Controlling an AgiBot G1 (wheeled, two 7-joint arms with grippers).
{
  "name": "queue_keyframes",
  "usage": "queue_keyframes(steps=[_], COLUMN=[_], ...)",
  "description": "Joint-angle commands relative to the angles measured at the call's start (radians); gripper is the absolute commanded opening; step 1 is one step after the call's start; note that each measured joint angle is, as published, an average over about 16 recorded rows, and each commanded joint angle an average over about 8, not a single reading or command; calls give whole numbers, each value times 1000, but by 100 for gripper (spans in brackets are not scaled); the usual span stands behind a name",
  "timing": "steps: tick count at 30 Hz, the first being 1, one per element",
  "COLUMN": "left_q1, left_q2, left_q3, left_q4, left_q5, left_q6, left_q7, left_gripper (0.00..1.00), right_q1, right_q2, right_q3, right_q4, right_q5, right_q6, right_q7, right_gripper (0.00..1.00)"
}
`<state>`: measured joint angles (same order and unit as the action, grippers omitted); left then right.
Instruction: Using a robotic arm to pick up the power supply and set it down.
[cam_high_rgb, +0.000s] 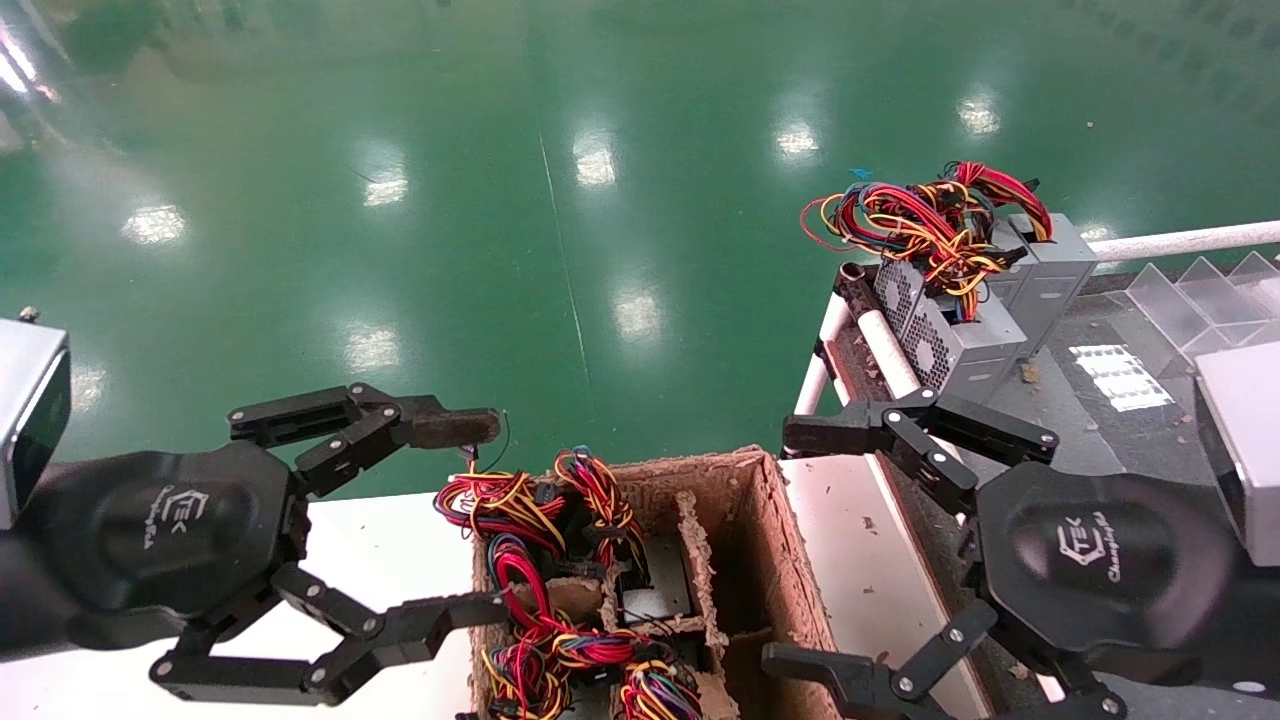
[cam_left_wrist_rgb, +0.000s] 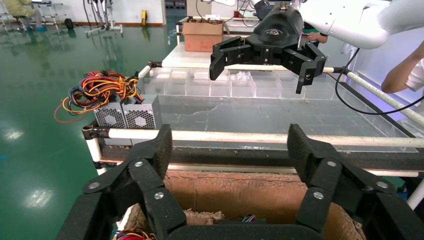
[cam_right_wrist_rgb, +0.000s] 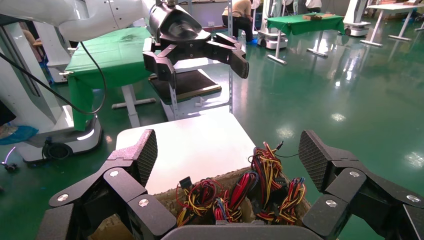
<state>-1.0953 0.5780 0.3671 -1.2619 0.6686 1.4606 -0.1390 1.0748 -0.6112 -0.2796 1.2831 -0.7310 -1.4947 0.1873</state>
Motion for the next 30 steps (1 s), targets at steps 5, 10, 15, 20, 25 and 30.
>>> queue_keyframes(steps=[5,10,15,20,25,30], left_q1=[0,0,0,0,0,0], left_q2=[0,0,0,0,0,0], left_q3=[0,0,0,0,0,0], left_q4=[0,0,0,0,0,0], left_q5=[0,0,0,0,0,0], left_q6=[0,0,0,0,0,0], left_q7=[0,0,0,0,0,0], left_gripper=[0,0,0,0,0,0], right_q1=[0,-1,-4,-5,4,26], right_q2=[0,0,-4,-6,-21,-55], right_q3=[0,-2,-11,-33,-86,-154], right_q4=[0,-1,-3,0,13,25], right_q5=[0,-4,-27,-77,-174,-288], right_q6=[0,2,18,45,72,89], right_q7=[0,0,3,18,61,114], right_gripper=[100,100,100,100,100,58])
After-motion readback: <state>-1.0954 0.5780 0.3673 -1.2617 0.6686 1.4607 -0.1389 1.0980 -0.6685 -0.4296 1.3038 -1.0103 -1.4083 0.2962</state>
